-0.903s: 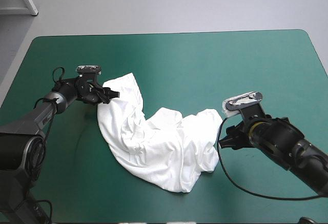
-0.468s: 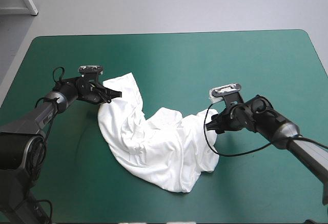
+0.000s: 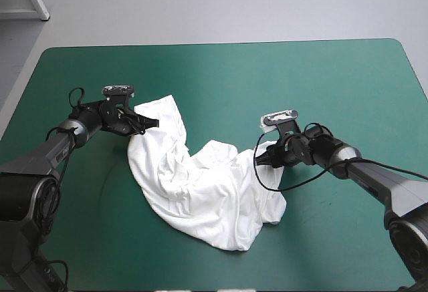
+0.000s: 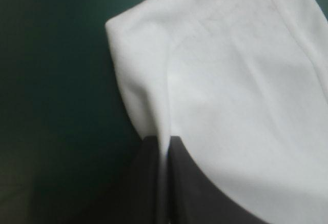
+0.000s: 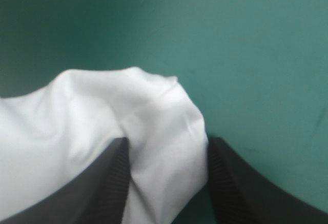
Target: Fold the cloth
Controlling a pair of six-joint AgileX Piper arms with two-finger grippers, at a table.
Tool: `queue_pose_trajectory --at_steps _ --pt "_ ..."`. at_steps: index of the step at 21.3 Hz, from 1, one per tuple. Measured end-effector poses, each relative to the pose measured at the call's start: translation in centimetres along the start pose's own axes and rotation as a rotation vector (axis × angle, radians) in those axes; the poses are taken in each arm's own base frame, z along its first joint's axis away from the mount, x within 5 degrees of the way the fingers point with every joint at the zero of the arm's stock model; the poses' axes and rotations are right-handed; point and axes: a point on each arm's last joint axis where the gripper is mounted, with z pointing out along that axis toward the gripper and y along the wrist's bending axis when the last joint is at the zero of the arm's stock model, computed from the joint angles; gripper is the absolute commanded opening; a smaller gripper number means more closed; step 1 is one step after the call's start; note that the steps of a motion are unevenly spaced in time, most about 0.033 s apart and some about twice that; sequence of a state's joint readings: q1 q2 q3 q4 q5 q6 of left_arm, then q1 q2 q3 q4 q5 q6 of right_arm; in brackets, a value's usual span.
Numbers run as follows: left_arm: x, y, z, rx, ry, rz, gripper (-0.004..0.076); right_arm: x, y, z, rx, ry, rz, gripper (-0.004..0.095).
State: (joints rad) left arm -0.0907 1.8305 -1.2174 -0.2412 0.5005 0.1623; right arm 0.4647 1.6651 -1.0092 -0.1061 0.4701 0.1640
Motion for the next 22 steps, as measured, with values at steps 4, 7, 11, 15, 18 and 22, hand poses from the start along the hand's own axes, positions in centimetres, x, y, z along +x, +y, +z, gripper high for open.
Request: queue_pose_trajectory --at_steps 4,7,11,15,18,22 --pt "0.0 0.0 -0.1 0.000 -0.002 0.000 -0.0010 -0.4 0.1 0.1 -0.014 -0.036 0.002 -0.0016" --pt "0.1 -0.1 -1.1 -0.004 0.004 0.020 -0.0010 -0.5 0.1 -0.5 -0.014 -0.041 0.003 -0.0016" --pt "-1.0 -0.7 -7.8 -0.023 -0.124 0.084 -0.0010 -2.5 -0.5 -7.0 0.026 -0.145 -0.021 -0.0016" --pt "-1.6 -1.9 -19.9 -0.060 -0.433 0.150 -0.0010 -4.3 -2.1 -19.5 0.141 -0.379 0.000 -0.0016" --pt "0.1 -2.6 -30.2 -0.102 -0.694 0.164 -0.0010 -3.5 -3.7 -28.6 0.258 -0.555 0.029 -0.0016" --pt "4.8 -2.8 -41.8 -0.217 -1.004 0.181 -0.0010 0.0 -5.6 -39.1 0.383 -0.776 0.109 -0.0016"
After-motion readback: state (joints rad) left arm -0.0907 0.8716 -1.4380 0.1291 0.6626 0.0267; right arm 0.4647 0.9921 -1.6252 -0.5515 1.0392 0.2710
